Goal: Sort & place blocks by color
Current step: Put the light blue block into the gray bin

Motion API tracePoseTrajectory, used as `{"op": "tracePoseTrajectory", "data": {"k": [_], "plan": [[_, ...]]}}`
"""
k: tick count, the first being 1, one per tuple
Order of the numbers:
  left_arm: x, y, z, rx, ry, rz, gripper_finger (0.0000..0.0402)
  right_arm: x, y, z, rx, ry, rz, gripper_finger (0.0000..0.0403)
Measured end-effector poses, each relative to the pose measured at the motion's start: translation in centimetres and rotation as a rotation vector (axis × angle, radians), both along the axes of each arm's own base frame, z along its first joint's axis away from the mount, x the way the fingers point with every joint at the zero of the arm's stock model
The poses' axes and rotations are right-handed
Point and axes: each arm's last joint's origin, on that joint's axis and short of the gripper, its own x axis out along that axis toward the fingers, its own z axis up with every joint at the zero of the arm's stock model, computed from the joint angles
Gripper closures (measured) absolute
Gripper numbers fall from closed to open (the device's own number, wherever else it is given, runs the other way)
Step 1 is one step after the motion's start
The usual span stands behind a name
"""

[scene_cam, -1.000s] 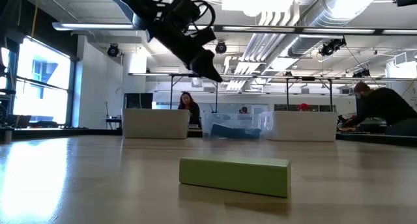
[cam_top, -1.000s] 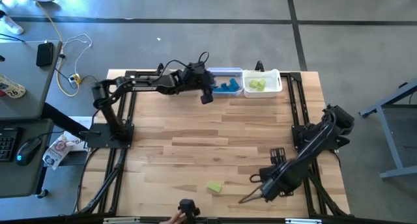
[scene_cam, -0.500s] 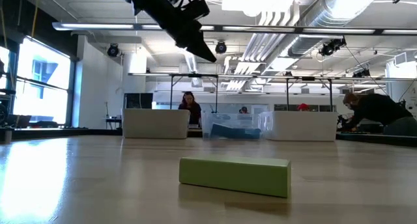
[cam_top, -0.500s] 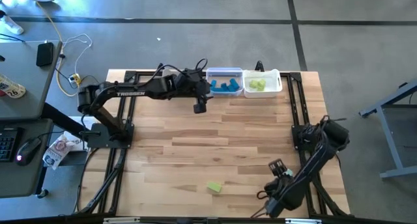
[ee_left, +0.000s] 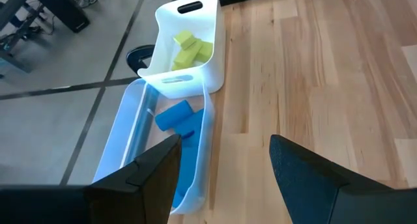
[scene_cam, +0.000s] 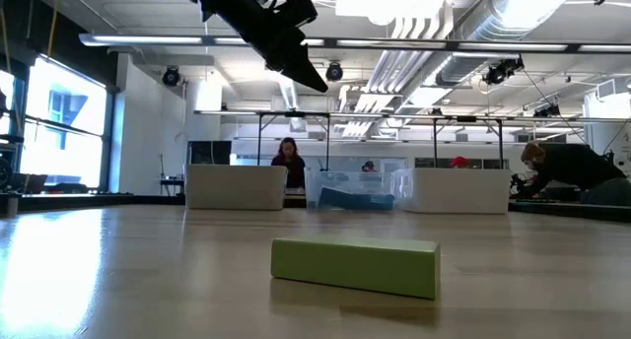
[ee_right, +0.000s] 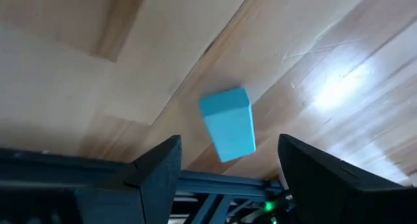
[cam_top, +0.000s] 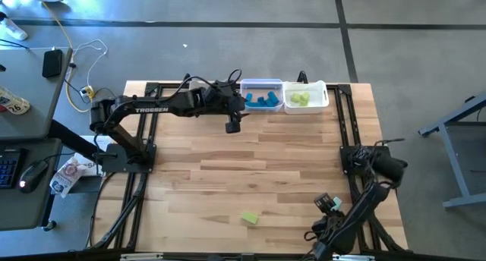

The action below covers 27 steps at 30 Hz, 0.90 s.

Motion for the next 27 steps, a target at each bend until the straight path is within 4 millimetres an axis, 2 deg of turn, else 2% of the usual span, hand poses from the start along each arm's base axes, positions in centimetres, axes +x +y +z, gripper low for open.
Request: {"op": "tracePoseTrajectory", "data": {"k": [8,12,20,23,27], "plan": [[0.0,0.0,0.0,0.0,0.0,-0.001,0.0181,-1.3,-1.8,-2.8,-0.079,0.114,-0.053,0.016],[0.0,0.0,0.0,-0.001,0.001,-0.001,0.0181,-1.6,-2.3,-3.7,-0.067,0.13,-0.003,0.016],[0.0,0.0,0.0,-0.002,0.003,0.0,0.0181,-1.2,-2.8,-4.3,-0.039,0.116,-0.017,0.0161],[0.0,0.0,0.0,-0.002,0.003,-0.001,0.0181,-0.7,-3.1,-4.3,-0.03,0.127,-0.046,0.0179],[0.0,0.0,0.0,-0.002,0.003,-0.001,0.0181,0.0,-3.5,-4.4,-0.017,0.133,-0.089,0.0236]]}}
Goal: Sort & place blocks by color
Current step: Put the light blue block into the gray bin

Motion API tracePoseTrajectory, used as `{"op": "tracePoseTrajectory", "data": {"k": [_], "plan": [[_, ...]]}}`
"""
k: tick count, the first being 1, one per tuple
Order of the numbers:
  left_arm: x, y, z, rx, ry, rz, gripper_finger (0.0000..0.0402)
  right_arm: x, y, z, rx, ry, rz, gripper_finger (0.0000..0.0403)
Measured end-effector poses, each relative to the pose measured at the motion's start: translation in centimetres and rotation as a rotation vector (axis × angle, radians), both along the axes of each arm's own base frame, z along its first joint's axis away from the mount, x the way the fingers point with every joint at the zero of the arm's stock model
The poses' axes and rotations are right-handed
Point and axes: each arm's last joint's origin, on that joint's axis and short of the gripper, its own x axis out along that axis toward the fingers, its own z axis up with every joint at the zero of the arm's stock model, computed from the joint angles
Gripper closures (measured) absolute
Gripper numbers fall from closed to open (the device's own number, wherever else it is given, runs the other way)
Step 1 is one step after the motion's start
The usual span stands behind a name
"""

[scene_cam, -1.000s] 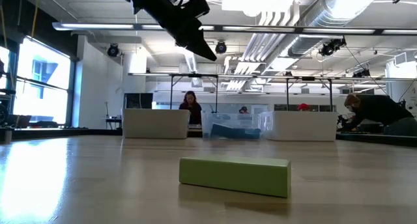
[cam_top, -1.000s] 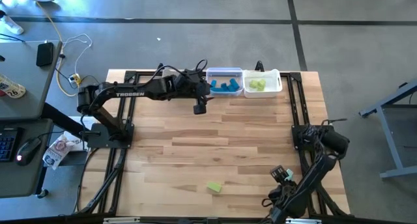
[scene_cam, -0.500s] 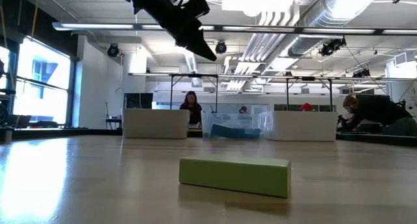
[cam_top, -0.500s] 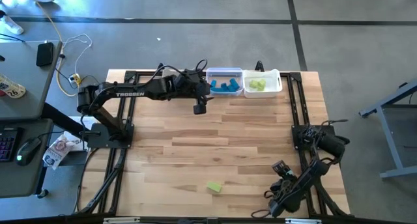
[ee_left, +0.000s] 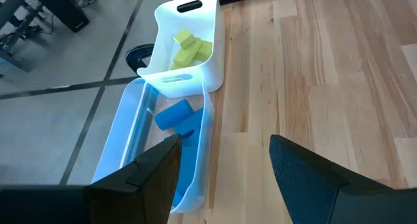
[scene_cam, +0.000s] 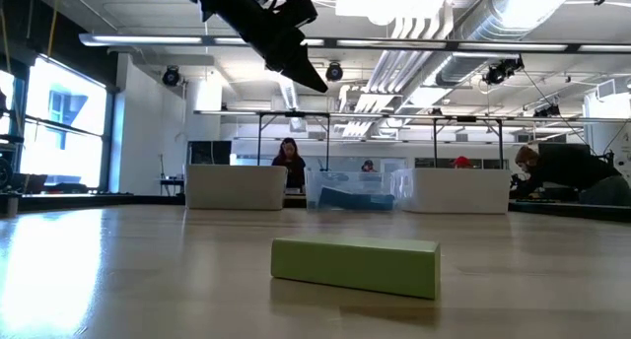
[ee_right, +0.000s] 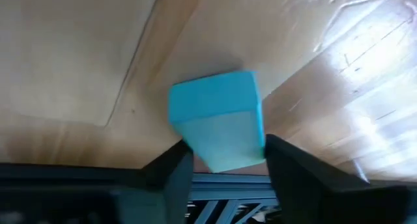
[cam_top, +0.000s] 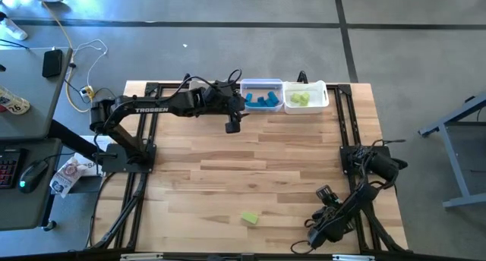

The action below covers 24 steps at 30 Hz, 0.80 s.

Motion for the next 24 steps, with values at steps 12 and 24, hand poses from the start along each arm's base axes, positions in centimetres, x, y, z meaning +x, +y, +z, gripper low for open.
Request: {"op": "tracePoseTrajectory", "data": {"k": [12,24], "plan": [[-0.1,0.3,0.0,0.022,0.013,-0.011,0.0181,1.8,-1.4,0.1,-0.028,-0.031,-0.148,0.0313],[-0.8,1.3,-0.2,-0.048,0.013,-0.089,0.0181,5.8,-5.3,4.3,-0.084,-0.432,-0.433,0.0313]]}}
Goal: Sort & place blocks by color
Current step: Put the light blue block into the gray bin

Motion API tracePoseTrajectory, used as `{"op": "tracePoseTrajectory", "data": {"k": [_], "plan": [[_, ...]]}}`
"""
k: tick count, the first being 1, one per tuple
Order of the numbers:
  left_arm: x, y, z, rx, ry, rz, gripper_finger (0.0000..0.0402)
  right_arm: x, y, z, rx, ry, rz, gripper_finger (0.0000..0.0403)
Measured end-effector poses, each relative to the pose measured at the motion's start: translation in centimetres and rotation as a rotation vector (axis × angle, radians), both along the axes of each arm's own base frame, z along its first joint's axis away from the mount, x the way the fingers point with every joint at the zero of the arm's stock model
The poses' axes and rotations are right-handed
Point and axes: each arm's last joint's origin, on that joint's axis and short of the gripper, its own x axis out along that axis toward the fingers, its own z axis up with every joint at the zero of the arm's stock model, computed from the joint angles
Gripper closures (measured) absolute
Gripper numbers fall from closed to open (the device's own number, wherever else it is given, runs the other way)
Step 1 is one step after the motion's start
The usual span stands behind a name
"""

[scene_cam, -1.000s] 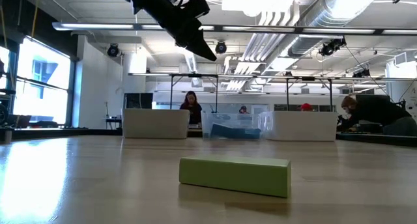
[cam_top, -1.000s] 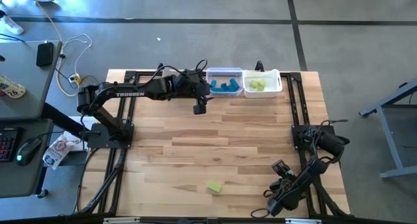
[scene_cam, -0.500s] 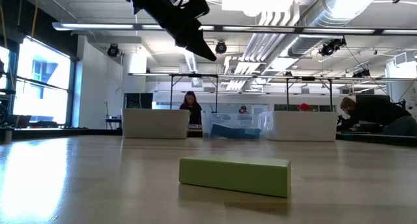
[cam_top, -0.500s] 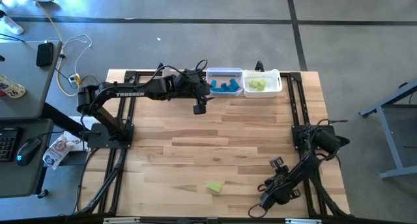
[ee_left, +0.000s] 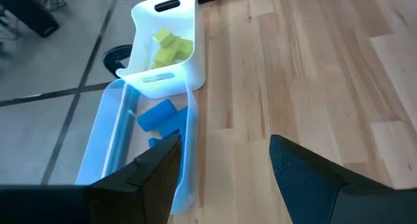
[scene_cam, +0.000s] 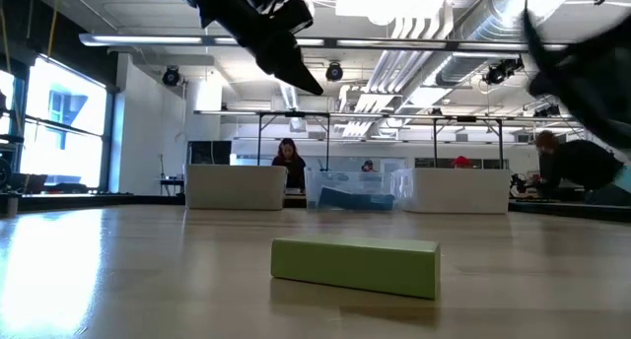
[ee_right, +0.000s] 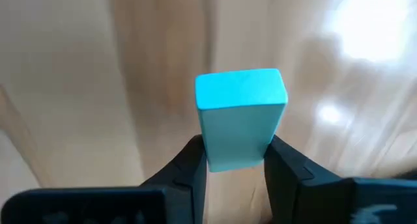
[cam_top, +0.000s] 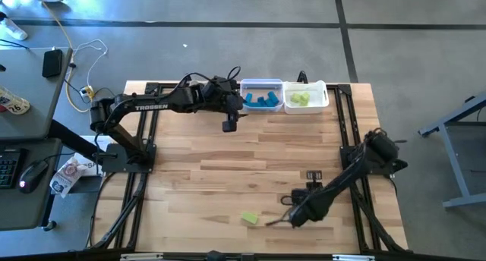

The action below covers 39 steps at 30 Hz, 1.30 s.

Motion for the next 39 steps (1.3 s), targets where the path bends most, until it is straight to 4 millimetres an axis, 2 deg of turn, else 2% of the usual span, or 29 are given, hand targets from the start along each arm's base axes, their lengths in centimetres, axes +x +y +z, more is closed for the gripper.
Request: {"op": "tracePoseTrajectory", "data": {"k": [8,15,30,39], "plan": [[-0.1,0.0,-0.1,-0.022,0.005,-0.021,0.0181,2.0,-3.8,3.8,-0.045,-0.259,-0.09,0.0313],[0.4,-1.0,-0.1,-0.022,0.005,-0.052,0.0181,3.4,-6.6,6.1,-0.079,-0.454,-0.138,0.0313],[1.9,-4.8,-0.1,-0.021,0.005,-0.167,0.0181,6.4,-11.5,9.5,-0.095,-0.766,-0.149,0.0313],[2.6,-6.7,0.1,-0.009,-0.025,-0.226,0.0181,8.1,-13.7,10.4,-0.103,-0.884,-0.125,0.0313]]}}
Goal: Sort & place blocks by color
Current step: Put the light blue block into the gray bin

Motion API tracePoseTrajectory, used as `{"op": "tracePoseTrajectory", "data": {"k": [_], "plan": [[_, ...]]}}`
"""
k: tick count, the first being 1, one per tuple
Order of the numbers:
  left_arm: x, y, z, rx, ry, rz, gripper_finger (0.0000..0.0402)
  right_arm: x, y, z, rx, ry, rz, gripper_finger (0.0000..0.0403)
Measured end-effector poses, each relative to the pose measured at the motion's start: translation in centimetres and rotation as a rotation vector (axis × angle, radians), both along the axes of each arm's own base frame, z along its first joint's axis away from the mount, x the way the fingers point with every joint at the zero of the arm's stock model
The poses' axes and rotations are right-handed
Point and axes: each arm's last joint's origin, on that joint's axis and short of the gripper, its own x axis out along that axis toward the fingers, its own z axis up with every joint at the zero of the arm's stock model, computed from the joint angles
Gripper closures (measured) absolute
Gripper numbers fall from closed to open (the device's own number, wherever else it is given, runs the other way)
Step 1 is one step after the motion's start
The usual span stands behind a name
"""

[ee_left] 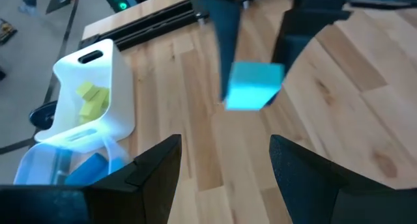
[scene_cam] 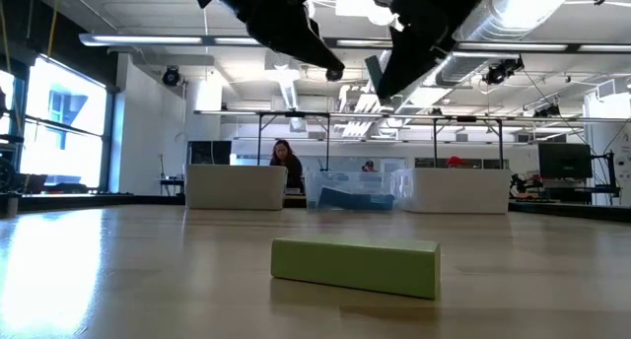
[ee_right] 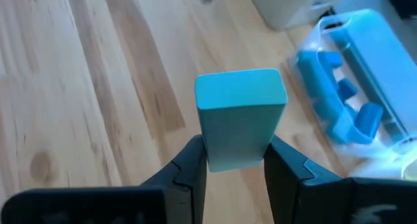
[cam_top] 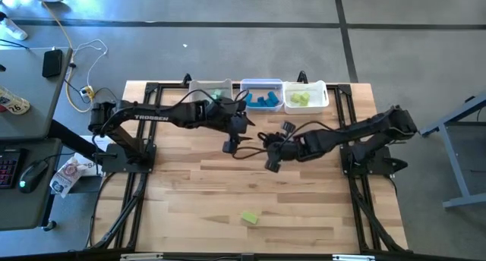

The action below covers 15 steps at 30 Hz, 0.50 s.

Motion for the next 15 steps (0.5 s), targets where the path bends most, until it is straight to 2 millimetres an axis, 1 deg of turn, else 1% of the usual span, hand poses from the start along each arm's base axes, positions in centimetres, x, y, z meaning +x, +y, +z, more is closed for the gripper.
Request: {"op": "tracePoseTrajectory", "data": {"k": [7,15], "plan": [[0.4,-1.2,0.1,-0.01,-0.018,-0.016,0.0181,0.9,-0.9,0.6,-0.023,-0.073,0.015,0.0313],[0.7,-1.6,0.5,-0.026,-0.066,-0.011,0.0181,1.5,-0.9,1.1,-0.051,-0.134,0.052,0.0313]]}}
